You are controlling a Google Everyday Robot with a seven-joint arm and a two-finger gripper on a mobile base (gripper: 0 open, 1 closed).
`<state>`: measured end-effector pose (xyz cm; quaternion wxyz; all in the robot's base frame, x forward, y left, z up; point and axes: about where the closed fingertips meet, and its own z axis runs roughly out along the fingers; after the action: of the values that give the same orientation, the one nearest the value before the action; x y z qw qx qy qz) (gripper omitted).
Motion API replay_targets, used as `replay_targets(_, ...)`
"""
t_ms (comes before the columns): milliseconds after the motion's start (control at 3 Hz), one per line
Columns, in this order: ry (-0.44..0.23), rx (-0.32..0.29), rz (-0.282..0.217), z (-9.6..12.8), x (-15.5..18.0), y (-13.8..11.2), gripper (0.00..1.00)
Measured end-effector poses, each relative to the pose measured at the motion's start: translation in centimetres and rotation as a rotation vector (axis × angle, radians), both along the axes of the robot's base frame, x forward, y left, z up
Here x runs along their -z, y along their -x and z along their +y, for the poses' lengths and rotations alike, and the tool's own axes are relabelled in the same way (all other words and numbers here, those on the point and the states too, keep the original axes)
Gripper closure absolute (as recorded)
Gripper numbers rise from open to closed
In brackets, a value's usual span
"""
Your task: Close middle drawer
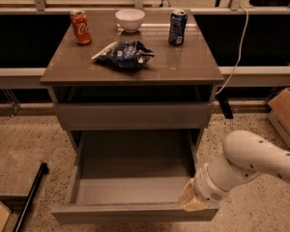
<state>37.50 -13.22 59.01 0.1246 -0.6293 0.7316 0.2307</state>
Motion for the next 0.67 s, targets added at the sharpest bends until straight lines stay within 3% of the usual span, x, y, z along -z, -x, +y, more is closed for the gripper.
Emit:
replay_targets(333, -0.050, 0.034, 0.069, -0.06, 6.39, 0.50, 1.00)
replay_targets(667, -0.050, 0.034, 0.069, -0.06, 6.40, 0.50, 1.00)
